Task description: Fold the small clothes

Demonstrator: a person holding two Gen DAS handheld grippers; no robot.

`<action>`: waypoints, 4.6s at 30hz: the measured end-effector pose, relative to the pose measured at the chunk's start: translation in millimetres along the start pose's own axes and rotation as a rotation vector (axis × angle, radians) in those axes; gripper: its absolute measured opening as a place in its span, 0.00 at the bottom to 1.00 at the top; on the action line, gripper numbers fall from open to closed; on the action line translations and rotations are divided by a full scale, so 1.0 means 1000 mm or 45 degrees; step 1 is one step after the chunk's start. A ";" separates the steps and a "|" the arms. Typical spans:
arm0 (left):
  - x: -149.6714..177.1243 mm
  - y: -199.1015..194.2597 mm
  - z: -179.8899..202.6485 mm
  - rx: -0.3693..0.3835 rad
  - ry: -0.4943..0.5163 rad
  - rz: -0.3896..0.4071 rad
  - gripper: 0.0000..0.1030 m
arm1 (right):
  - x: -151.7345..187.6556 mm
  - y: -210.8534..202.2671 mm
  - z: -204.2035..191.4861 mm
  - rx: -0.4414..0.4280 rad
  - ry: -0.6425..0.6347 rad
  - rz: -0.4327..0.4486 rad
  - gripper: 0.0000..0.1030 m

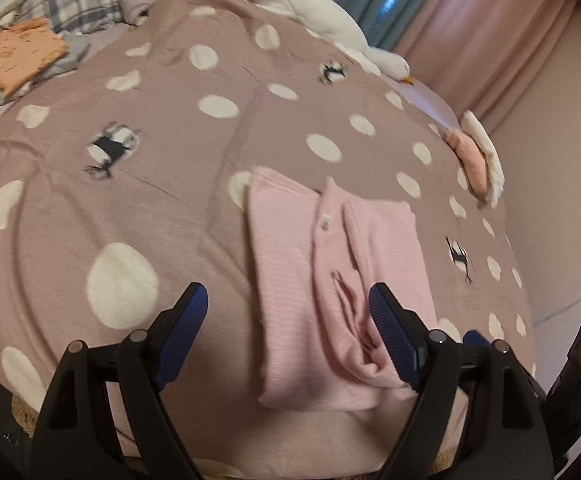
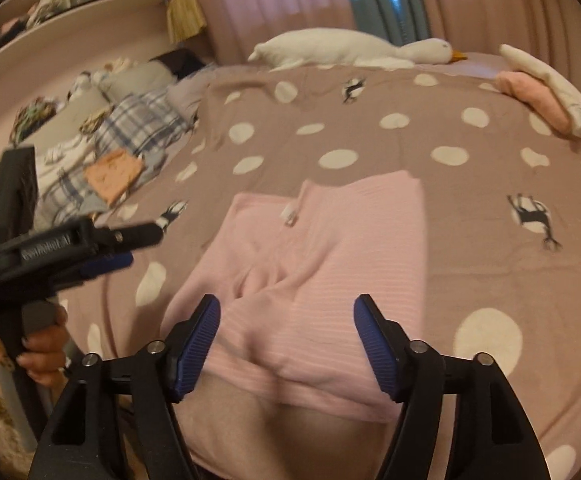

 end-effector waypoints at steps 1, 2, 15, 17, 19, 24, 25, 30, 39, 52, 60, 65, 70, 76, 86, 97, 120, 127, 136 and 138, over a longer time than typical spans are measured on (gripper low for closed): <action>0.001 0.002 0.003 0.013 0.006 -0.008 0.81 | 0.000 -0.001 0.005 0.014 0.012 0.005 0.69; 0.002 0.005 0.008 0.029 0.013 -0.017 0.81 | 0.001 -0.003 0.011 0.040 0.031 0.007 0.69; 0.017 0.084 0.058 0.265 0.089 -0.295 0.79 | 0.012 -0.007 0.071 0.245 0.253 -0.014 0.69; 0.022 0.097 0.057 0.235 0.077 -0.337 0.72 | 0.014 -0.008 0.073 0.241 0.266 -0.011 0.69; 0.024 0.106 0.057 0.227 0.073 -0.352 0.68 | 0.017 -0.011 0.075 0.248 0.269 -0.012 0.69; 0.027 0.114 0.056 0.185 0.113 -0.340 0.47 | 0.021 -0.011 0.081 0.258 0.296 -0.026 0.69; 0.027 0.114 0.055 0.186 0.116 -0.337 0.38 | 0.022 -0.010 0.082 0.254 0.300 -0.026 0.69; 0.027 0.108 0.059 0.261 0.073 -0.335 0.09 | 0.026 -0.007 0.084 0.246 0.321 -0.047 0.69; 0.012 0.088 0.056 0.158 0.194 -0.268 0.19 | 0.026 -0.007 0.082 0.228 0.315 -0.046 0.69; 0.016 0.110 0.046 0.289 0.044 -0.358 0.74 | 0.030 -0.005 0.086 0.203 0.331 -0.052 0.69; 0.023 0.108 0.069 0.534 -0.077 -0.426 0.73 | 0.034 -0.002 0.089 0.220 0.333 -0.075 0.69; 0.021 0.109 0.071 0.581 -0.156 -0.439 0.69 | 0.036 0.001 0.086 0.223 0.316 -0.095 0.69; 0.016 0.106 0.066 0.615 -0.252 -0.424 0.66 | 0.037 0.003 0.085 0.228 0.309 -0.107 0.69; 0.032 0.123 0.071 0.258 0.066 -0.388 0.17 | 0.039 0.005 0.085 0.241 0.317 -0.122 0.69; -0.005 0.053 0.060 0.194 0.150 -0.149 0.14 | 0.029 -0.010 0.081 0.257 0.263 -0.071 0.69; 0.006 0.067 -0.006 -0.054 0.148 -0.144 0.15 | 0.036 0.017 0.064 0.211 0.223 -0.149 0.69; 0.004 0.047 -0.026 -0.059 0.070 -0.115 0.69 | 0.014 0.043 0.047 0.109 0.199 -0.165 0.71; 0.028 0.077 -0.031 0.104 -0.062 -0.287 0.71 | 0.020 0.092 0.036 0.018 0.262 -0.308 0.77; 0.028 0.076 -0.013 0.219 -0.097 -0.268 0.25 | 0.020 0.104 0.032 0.002 0.279 -0.293 0.43; 0.025 0.068 -0.003 0.192 -0.047 -0.227 0.24 | 0.016 0.097 0.033 0.006 0.277 -0.266 0.35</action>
Point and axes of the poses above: each gripper's, at about its wrist camera, not at the fingertips, and y roughly the way its jaws point, z to its right, x to its underside, the point moved 7 cm from there along y, roughly the way its jaws point, and after that the axes turned 7 degrees about z, right-handed, at the moved point
